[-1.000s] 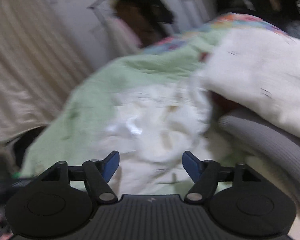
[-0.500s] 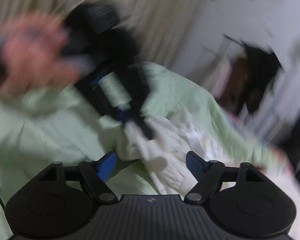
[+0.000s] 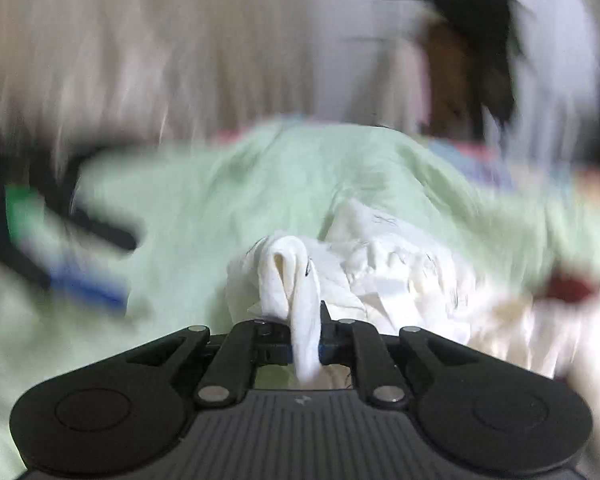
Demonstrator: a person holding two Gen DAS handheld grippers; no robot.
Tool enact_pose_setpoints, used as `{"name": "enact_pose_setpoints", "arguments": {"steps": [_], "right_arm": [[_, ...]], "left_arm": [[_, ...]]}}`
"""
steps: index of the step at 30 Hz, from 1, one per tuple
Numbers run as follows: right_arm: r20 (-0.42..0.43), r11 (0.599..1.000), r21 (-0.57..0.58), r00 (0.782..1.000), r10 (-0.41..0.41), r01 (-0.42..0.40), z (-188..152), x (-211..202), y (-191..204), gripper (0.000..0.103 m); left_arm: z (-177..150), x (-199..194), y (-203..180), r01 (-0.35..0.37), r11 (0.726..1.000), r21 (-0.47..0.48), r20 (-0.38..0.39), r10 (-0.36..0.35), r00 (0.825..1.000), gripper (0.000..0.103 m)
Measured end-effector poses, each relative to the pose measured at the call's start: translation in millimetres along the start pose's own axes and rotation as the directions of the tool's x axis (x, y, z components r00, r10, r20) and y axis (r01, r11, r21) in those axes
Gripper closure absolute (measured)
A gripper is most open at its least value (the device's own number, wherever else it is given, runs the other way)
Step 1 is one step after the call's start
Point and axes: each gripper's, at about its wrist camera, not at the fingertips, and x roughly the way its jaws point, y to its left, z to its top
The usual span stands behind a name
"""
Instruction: Fold large clothes
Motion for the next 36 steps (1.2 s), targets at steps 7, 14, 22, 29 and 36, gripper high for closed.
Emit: {"name": "enact_pose_setpoints", "arguments": {"steps": [7, 14, 22, 29, 36], "right_arm": [[0.036, 0.996, 0.016, 0.996, 0.085, -0.086, 1, -21, -14, 0.092], [0.018, 0.981, -0.154, 0.992, 0.122, -0.118, -15, -35, -3, 0.091], [0.041, 0.983, -0.122, 0.989, 0.144, -0.138, 56, -8, -19, 0.091], [0.181, 0.89, -0.39, 0.928, 0.327, -0.237, 153, -44, 48, 0.091], [-0.109, 0.73, -0.382, 0.813, 0.572, -0.566, 66, -2, 99, 0.088]], "left_arm": [[23, 67, -19, 0.06, 0.992, -0.108, -0.081, -0.069, 0.994, 0.005], [52, 149, -39, 0.066, 0.997, -0.043, -0.181, -0.072, 0.981, 0.082], [107, 110, -118, 0.07, 0.979, 0.19, 0.028, -0.077, 0.997, 0.097], [94, -70, -153, 0.09, 0.886, 0.456, 0.384, -0.287, 0.878, 0.096], [18, -141, 6, -0.076, 0.949, 0.307, 0.456, -0.077, 0.887, 0.095]]}}
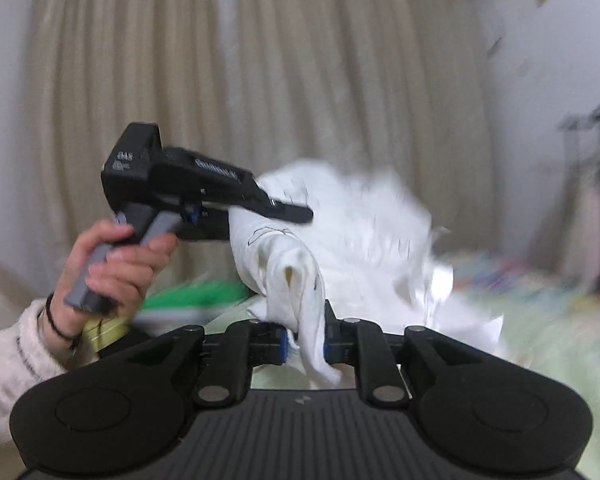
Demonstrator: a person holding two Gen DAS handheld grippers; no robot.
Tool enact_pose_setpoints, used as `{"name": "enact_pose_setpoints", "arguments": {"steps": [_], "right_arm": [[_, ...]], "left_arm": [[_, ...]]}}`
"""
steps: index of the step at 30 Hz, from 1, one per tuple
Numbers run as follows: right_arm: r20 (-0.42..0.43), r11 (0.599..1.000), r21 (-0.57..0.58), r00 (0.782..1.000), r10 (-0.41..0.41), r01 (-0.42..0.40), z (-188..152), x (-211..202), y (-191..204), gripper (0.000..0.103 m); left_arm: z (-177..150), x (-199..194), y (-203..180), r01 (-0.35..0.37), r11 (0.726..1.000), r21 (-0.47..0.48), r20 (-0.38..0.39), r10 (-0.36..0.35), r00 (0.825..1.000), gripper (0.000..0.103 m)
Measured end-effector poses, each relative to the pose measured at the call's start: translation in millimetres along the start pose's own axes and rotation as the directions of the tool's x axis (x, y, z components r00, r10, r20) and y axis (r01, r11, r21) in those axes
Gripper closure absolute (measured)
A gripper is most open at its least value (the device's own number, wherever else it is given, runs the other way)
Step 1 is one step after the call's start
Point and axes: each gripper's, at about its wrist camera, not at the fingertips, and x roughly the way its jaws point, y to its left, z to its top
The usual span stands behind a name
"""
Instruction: Fold large clothes
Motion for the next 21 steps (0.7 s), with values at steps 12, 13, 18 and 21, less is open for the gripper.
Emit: {"name": "enact_pose_setpoints", "arguments": {"steps": [12, 13, 18, 21], "right_arm": [[-0.165, 0.945, 0.259, 0.956, 0.245, -0.197, -62, 99, -19, 0.089], [-0.148, 0.936, 0.296, 0.959, 0.243, -0.191, -58, 97, -29, 0.089], [-0.06, 0.791, 0.611, 0.996, 0.06, -0.011, -53, 74, -89, 0.089], [-0.144, 0.672, 0.717, 0.983, -0.116, 0.184, -71, 65, -115, 0.089]], "left_arm": [[-36, 39, 103, -0.2, 0.97, -0.135, -0.18, 0.175, 0.968, 0.095], [-24, 47, 91, -0.197, 0.976, -0.088, -0.174, 0.18, 0.968, 0.095], [29, 107, 28, -0.178, 0.974, 0.139, -0.186, 0.203, 0.961, 0.069], [38, 135, 15, -0.193, 0.962, 0.194, -0.186, 0.229, 0.955, 0.057]]}}
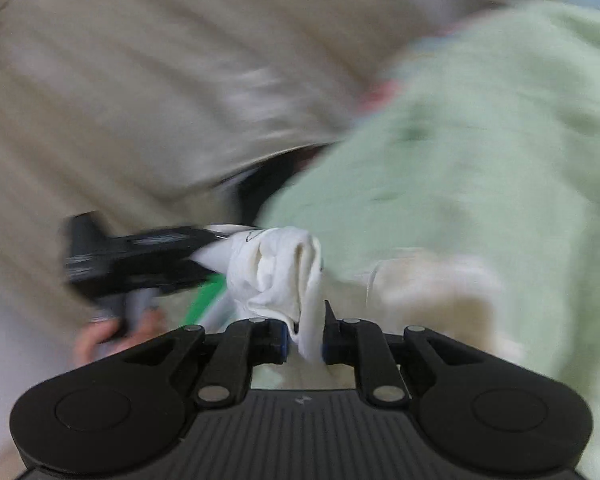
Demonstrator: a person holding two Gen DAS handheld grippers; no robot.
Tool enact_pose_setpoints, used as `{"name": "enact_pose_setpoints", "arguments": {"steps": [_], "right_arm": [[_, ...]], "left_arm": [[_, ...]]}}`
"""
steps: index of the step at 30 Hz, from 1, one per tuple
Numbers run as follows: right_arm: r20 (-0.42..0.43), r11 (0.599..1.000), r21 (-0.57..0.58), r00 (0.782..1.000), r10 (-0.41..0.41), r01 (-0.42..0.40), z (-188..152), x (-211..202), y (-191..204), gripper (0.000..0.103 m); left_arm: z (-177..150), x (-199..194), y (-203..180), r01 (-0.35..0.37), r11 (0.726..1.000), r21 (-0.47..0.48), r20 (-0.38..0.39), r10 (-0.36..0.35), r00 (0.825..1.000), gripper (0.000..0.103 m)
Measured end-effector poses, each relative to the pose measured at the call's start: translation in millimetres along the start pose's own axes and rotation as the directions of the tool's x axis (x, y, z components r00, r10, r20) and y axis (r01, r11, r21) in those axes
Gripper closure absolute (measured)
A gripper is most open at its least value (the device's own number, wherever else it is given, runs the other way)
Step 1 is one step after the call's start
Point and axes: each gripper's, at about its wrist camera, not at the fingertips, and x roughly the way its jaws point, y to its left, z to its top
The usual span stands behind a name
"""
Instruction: Fold large clothes
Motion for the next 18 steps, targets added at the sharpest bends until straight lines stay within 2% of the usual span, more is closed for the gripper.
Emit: {"name": "enact_pose_setpoints", "arguments": {"steps": [1, 2, 4, 5, 6, 8, 10, 12, 13, 14, 15, 17, 18], "right_arm": [[0.004, 0.998, 0.022, 0.998, -0.062, 0.062, 0, 2, -9, 0.088], [0.003, 0.993, 0.018, 0.993, -0.12, 0.12, 0, 6, -14, 0.082], [0.006, 0.975, 0.008, 0.975, -0.222, 0.222, -1, 12, -24, 0.07], [0.016, 0.967, -0.01, 0.966, -0.256, 0.256, -2, 13, -26, 0.068], [0.031, 0.953, -0.04, 0.954, -0.298, 0.299, -2, 13, -28, 0.067], [0.066, 0.932, -0.073, 0.935, -0.35, 0.354, -4, 12, -32, 0.053], [0.145, 0.917, -0.127, 0.922, -0.36, 0.378, -9, 0, -23, 0.053], [0.228, 0.892, -0.228, 0.912, -0.341, 0.391, -16, -12, -4, 0.046], [0.267, 0.868, -0.296, 0.907, -0.326, 0.4, -20, -18, 9, 0.039], [0.288, 0.838, -0.364, 0.905, -0.313, 0.406, -25, -21, 25, 0.033], [0.294, 0.807, -0.429, 0.907, -0.301, 0.407, -30, -21, 42, 0.031], [0.275, 0.74, -0.548, 0.919, -0.281, 0.391, -40, -10, 67, 0.03], [0.247, 0.69, -0.625, 0.93, -0.27, 0.366, -49, 3, 83, 0.029]], "left_arm": [[-1, 2, 0, -0.024, 1.0, 0.004, 0.006, 0.024, 1.0, 0.054], [-4, 5, 1, -0.079, 0.997, 0.004, 0.022, 0.079, 0.997, 0.052], [-11, 8, 8, -0.167, 0.986, 0.007, 0.051, 0.166, 0.985, 0.052], [-17, 6, 17, -0.211, 0.978, 0.003, 0.069, 0.21, 0.975, 0.051], [-21, 3, 27, -0.224, 0.974, -0.015, 0.075, 0.225, 0.972, 0.05], [-28, -4, 49, -0.189, 0.979, -0.071, 0.066, 0.194, 0.979, 0.048], [-33, -9, 65, -0.135, 0.985, -0.11, 0.048, 0.141, 0.989, 0.048], [-38, -5, 71, -0.078, 0.99, -0.115, 0.028, 0.082, 0.996, 0.046], [-40, -1, 71, -0.058, 0.992, -0.109, 0.018, 0.06, 0.998, 0.043], [-42, 4, 71, -0.038, 0.994, -0.098, 0.006, 0.039, 0.999, 0.034], [-47, 16, 68, -0.032, 0.997, -0.073, -0.018, 0.031, 0.999, 0.03], [-59, 46, 67, -0.089, 0.995, -0.047, -0.078, 0.085, 0.993, 0.03], [-65, 58, 70, -0.123, 0.991, -0.054, -0.107, 0.117, 0.987, 0.03]]}}
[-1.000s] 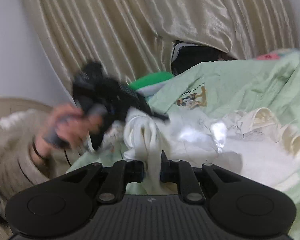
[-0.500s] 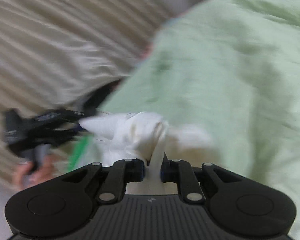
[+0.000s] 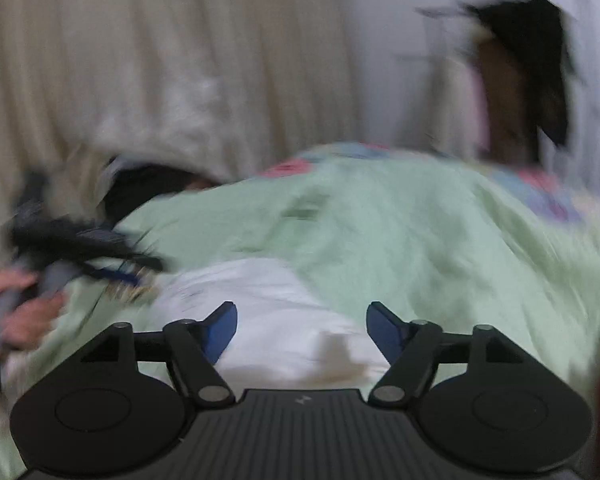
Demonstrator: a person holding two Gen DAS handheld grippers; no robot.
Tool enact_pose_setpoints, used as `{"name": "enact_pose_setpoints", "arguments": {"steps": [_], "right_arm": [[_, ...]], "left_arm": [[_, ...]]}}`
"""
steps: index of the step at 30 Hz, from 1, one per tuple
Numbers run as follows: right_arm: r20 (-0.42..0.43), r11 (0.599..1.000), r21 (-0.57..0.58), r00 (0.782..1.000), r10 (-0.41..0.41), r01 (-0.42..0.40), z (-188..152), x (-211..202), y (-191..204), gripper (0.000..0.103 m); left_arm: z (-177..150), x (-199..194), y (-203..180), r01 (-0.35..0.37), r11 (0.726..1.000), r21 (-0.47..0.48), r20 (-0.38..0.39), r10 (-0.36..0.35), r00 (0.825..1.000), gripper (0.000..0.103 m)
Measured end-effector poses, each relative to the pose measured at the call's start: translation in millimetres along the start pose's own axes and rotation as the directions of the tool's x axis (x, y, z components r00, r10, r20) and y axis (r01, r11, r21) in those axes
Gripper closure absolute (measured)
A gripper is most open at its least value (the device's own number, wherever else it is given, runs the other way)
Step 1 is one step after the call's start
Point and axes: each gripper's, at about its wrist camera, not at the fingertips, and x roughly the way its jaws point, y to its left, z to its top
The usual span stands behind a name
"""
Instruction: Fold large clothes
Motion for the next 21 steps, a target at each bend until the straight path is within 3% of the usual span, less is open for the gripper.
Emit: {"name": "enact_pose_setpoints", "arguments": {"steps": [2, 4, 7, 9, 13, 15, 16, 17, 18, 21], "right_arm": [[-0.034, 0.992, -0.122, 0.999, 0.017, -0.021, 1, 13, 32, 0.027], [-0.085, 0.959, -0.285, 0.996, -0.017, -0.008, -5, 37, 72, 0.027], [-0.109, 0.85, -0.523, 0.984, -0.143, 0.066, -22, 72, 120, 0.027], [-0.11, 0.789, -0.605, 0.97, -0.216, 0.107, -31, 91, 135, 0.027], [-0.125, 0.755, -0.635, 0.942, -0.311, 0.165, -36, 117, 136, 0.026], [-0.134, 0.776, -0.594, 0.925, -0.355, 0.213, -32, 127, 126, 0.034], [-0.16, 0.828, -0.519, 0.927, -0.34, 0.213, -26, 126, 116, 0.063], [-0.186, 0.872, -0.44, 0.929, -0.321, 0.214, -21, 124, 106, 0.078], [-0.193, 0.901, -0.376, 0.933, -0.305, 0.216, -17, 122, 97, 0.079], [-0.125, 0.915, -0.308, 0.943, -0.309, 0.259, -14, 101, 84, 0.086]], "left_arm": [[-9, 22, 10, -0.005, 0.998, -0.067, -0.059, 0.001, 0.998, 0.03], [-13, 27, 22, 0.023, 0.99, -0.141, -0.085, -0.035, 0.996, 0.03], [-8, 10, 29, 0.064, 0.982, -0.178, -0.07, -0.077, 0.995, 0.032], [3, -14, 32, 0.105, 0.975, -0.193, -0.039, -0.115, 0.993, 0.032], [21, -50, 31, 0.17, 0.967, -0.192, 0.025, -0.168, 0.985, 0.03], [29, -56, 29, 0.182, 0.963, -0.197, 0.03, -0.18, 0.983, 0.03], [33, -53, 29, 0.183, 0.962, -0.204, 0.021, -0.183, 0.983, 0.03], [38, -48, 28, 0.177, 0.959, -0.22, -0.001, -0.182, 0.983, 0.03], [41, -43, 27, 0.167, 0.958, -0.234, -0.02, -0.177, 0.984, 0.03], [43, -21, 24, 0.162, 0.946, -0.281, -0.078, -0.191, 0.979, 0.03]]}}
